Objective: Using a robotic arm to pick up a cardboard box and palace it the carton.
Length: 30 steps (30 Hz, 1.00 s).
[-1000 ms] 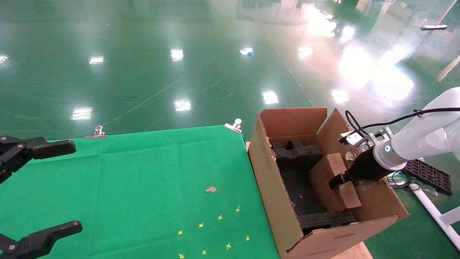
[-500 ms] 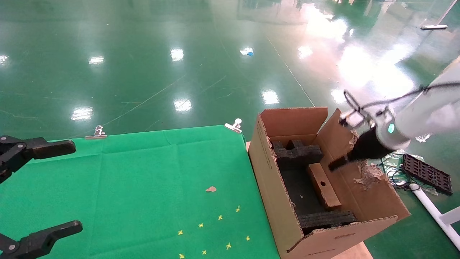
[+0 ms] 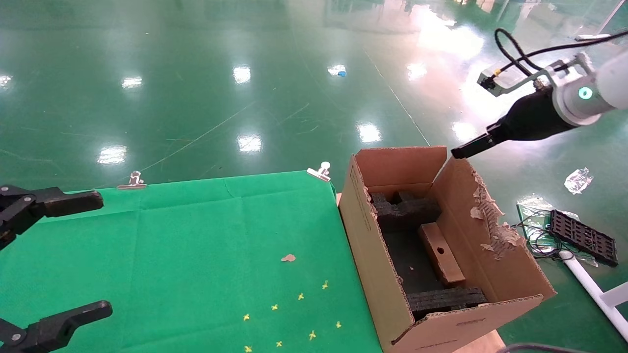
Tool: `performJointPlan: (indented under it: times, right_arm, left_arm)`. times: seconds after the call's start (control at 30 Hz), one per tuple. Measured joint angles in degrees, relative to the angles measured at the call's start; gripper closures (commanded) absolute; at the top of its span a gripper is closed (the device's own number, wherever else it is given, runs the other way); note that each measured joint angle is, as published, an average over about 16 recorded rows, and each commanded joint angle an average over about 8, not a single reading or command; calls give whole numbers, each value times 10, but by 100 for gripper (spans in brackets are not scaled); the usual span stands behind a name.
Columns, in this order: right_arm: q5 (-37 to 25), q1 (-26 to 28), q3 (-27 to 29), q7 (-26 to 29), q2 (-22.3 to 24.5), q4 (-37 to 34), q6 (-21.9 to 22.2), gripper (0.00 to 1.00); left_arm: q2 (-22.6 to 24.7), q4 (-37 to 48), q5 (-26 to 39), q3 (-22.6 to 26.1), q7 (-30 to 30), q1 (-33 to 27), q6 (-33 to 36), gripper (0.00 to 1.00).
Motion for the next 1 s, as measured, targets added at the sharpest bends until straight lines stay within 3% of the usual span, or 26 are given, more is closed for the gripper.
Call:
performJointPlan:
  times: [0.33, 1.0]
  right_arm:
    - [53, -45, 92, -43, 39, 81, -18, 0]
    - [137, -240, 343, -104, 69, 276, -81, 0]
  left_arm:
    - [0, 0, 0, 0, 0, 0, 0, 0]
    - [0, 1, 0, 1, 0, 0, 0, 0]
